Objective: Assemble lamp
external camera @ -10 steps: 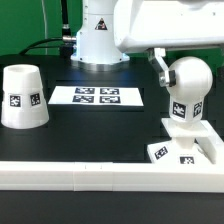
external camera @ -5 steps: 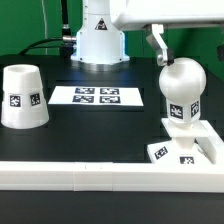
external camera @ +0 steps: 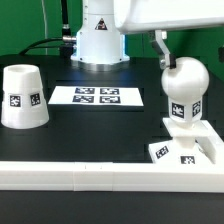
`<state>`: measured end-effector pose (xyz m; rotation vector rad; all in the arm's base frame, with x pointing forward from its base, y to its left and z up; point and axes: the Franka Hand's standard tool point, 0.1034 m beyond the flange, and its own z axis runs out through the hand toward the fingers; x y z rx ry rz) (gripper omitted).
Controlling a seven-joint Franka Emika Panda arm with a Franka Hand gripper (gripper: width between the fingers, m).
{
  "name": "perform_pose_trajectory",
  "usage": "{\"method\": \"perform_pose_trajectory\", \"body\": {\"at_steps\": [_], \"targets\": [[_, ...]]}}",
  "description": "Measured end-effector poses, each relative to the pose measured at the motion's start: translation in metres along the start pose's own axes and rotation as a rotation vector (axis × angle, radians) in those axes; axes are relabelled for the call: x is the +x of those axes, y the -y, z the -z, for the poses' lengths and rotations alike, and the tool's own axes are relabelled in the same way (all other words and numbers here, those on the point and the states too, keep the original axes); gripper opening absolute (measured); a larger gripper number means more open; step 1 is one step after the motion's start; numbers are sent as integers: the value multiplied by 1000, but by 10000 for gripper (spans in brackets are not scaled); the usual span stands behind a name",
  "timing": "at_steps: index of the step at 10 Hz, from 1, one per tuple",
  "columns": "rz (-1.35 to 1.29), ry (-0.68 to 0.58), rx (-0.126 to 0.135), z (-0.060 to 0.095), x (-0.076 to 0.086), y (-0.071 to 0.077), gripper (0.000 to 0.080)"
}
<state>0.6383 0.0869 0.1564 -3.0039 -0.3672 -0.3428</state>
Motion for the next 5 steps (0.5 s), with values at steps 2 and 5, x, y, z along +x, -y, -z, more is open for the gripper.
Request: {"method": "perform_pose_trajectory", "body": {"at_steps": [2, 5], "targets": [[-4, 118, 32, 3, 2, -3, 699], [-12, 258, 73, 0, 2, -4, 699]]}}
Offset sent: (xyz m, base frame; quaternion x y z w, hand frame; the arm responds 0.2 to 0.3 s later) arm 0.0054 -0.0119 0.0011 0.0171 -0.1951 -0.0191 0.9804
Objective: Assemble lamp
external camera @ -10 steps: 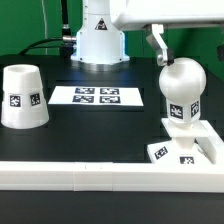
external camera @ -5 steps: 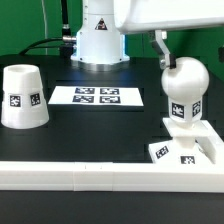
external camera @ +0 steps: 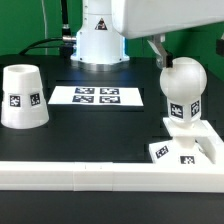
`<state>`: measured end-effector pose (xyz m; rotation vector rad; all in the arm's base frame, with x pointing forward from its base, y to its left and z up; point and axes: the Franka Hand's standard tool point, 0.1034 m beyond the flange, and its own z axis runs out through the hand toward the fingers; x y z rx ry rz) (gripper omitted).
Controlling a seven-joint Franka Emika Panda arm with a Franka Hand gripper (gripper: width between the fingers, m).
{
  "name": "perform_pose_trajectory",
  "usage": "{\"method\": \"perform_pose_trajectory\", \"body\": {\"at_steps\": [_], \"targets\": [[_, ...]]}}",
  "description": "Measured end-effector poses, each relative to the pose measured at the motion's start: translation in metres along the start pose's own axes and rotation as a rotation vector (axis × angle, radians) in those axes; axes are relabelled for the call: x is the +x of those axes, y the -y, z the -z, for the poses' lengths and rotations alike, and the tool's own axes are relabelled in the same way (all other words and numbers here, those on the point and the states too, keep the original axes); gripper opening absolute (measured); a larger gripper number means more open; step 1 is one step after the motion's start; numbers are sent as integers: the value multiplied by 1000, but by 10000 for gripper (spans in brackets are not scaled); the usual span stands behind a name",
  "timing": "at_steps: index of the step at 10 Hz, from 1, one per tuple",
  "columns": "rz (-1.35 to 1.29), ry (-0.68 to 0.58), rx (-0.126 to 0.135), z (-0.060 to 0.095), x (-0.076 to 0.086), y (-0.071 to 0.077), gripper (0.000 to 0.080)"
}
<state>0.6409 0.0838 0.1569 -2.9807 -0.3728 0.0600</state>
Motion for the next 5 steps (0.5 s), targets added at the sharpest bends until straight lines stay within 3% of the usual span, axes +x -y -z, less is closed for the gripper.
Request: {"method": "perform_pose_trajectory", "body": {"at_steps": [3, 5], "targets": [[3, 3, 0, -2, -1, -1, 699], [15, 6, 1, -5, -3, -11, 699]]}}
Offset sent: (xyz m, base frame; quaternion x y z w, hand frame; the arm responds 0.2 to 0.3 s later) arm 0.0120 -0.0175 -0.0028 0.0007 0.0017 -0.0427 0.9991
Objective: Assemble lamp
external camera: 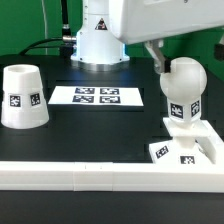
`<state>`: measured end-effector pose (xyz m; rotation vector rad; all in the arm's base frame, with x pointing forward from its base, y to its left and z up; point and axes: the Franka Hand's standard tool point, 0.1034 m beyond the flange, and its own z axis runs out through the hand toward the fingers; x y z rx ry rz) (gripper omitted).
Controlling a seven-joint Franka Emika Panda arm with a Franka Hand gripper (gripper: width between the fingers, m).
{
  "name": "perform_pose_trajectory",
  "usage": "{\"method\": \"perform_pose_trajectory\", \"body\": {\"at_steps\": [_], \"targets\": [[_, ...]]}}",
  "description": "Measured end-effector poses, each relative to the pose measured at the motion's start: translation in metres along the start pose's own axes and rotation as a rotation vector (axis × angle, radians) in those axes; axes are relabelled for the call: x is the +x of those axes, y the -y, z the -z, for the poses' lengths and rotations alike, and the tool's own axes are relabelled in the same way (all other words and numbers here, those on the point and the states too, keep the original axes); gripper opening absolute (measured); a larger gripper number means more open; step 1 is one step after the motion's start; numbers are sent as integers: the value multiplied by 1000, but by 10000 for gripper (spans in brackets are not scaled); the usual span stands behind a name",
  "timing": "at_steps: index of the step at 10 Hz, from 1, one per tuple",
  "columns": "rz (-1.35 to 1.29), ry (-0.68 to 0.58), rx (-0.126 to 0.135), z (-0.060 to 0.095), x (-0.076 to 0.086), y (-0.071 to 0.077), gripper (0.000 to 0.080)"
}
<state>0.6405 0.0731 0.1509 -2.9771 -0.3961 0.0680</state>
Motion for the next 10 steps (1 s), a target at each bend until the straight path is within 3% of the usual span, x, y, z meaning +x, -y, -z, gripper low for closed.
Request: {"method": "perform_pose_trajectory", "body": {"at_steps": [4, 8, 9, 10], "targets": [[-2, 2, 0, -18, -7, 1, 699], [-3, 9, 1, -22, -9, 1, 699], [-2, 9, 1, -22, -9, 2, 595], [0, 9, 1, -22, -9, 4, 573]]}}
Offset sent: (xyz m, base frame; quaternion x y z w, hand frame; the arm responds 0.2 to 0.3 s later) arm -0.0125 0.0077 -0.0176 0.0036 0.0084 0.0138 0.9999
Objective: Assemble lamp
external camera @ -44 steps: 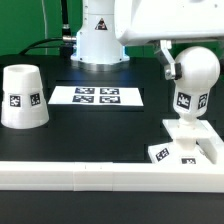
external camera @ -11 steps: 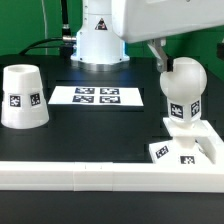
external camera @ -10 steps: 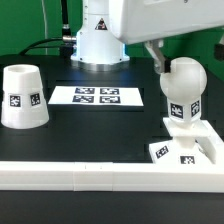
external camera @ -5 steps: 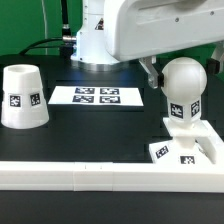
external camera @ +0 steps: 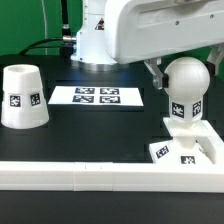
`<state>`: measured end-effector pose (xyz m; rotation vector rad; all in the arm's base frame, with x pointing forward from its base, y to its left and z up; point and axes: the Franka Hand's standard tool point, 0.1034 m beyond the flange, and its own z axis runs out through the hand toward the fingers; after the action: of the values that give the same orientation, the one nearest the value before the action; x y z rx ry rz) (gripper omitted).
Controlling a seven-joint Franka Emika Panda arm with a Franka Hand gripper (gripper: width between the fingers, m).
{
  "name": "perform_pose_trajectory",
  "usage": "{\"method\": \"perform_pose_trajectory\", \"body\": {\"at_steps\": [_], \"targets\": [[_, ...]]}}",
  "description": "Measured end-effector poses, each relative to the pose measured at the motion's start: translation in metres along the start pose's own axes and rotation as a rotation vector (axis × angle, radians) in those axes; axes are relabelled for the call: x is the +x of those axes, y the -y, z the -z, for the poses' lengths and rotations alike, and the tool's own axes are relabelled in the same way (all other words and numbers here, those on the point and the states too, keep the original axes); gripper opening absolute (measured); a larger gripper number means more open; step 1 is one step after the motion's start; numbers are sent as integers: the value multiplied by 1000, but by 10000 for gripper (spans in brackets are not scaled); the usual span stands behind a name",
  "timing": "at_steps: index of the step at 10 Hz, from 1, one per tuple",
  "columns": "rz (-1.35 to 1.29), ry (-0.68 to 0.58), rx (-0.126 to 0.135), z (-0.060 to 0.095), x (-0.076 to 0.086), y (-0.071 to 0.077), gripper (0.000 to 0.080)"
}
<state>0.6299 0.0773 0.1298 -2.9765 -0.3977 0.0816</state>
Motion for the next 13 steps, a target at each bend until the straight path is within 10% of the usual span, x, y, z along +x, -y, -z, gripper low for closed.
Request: {"method": "perform_pose_trajectory", "body": {"at_steps": [5, 13], "targets": [[-33, 0, 1, 0, 0, 0, 574], [-821, -29, -2, 2, 1, 2, 576]]}}
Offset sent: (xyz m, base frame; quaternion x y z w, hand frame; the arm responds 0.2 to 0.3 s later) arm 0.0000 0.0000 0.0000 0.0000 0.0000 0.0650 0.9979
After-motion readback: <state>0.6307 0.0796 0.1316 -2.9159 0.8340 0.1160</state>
